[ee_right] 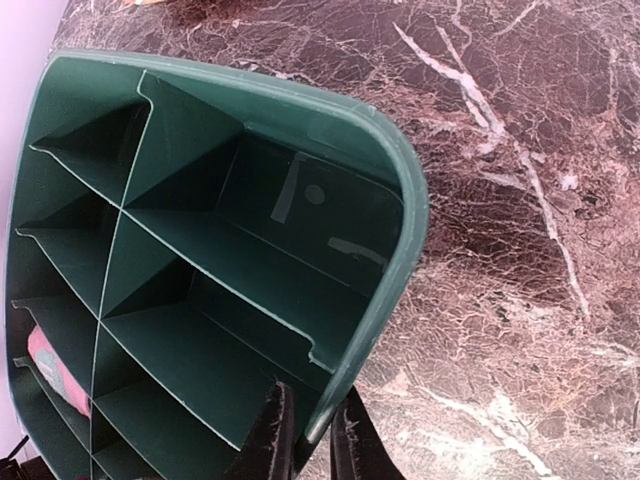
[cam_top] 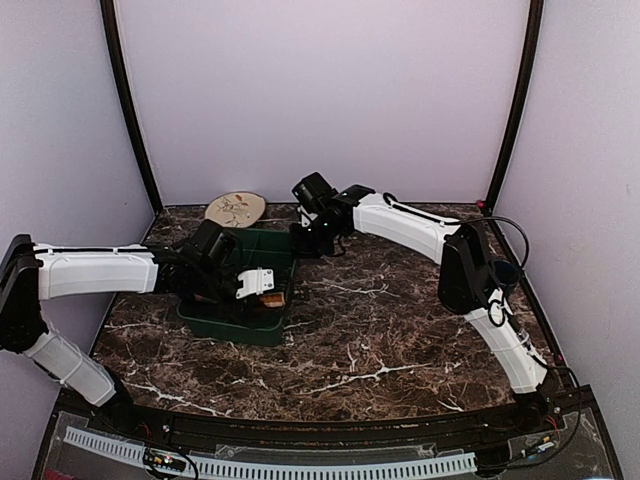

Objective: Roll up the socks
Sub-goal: Adjust the storage box at the center of the board, then place the sock in the storage box.

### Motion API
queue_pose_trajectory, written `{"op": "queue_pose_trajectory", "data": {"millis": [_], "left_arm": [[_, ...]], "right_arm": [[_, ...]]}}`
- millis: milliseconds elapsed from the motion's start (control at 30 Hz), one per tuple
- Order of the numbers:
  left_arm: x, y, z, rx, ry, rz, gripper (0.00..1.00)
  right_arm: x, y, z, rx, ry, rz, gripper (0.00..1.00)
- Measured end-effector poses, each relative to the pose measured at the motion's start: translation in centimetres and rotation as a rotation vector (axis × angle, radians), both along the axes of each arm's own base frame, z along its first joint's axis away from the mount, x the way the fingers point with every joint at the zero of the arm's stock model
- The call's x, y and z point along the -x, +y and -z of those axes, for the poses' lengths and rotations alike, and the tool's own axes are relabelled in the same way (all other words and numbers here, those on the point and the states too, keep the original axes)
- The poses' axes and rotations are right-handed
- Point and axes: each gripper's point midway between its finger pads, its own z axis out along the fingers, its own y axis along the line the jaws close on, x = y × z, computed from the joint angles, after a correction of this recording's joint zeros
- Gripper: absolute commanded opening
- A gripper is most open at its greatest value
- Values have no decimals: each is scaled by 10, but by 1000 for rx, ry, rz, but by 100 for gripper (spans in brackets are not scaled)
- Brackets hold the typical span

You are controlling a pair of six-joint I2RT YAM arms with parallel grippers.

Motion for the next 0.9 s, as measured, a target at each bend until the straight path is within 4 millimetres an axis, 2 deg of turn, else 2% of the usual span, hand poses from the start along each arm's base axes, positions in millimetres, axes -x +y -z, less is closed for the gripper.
{"op": "queue_pose_trajectory", "data": {"millis": [233, 367, 567, 700, 900], "left_arm": [[-28, 16, -16, -18, -200, -105, 0], [-45, 14, -37, 0, -312, -133, 0], [-54, 7, -57, 23, -404, -92, 0], [-47, 6, -52, 29, -411, -55, 0], [-29, 11, -22, 16, -351, -9, 0]], "right_arm": [[0, 0, 0, 2, -5, -9, 11], [0, 0, 0, 4, -5, -12, 11], [0, -1, 0, 5, -5, -21, 11], [-1, -3, 1, 3, -5, -25, 10], [-1, -3, 0, 0, -6, -32, 10]]}}
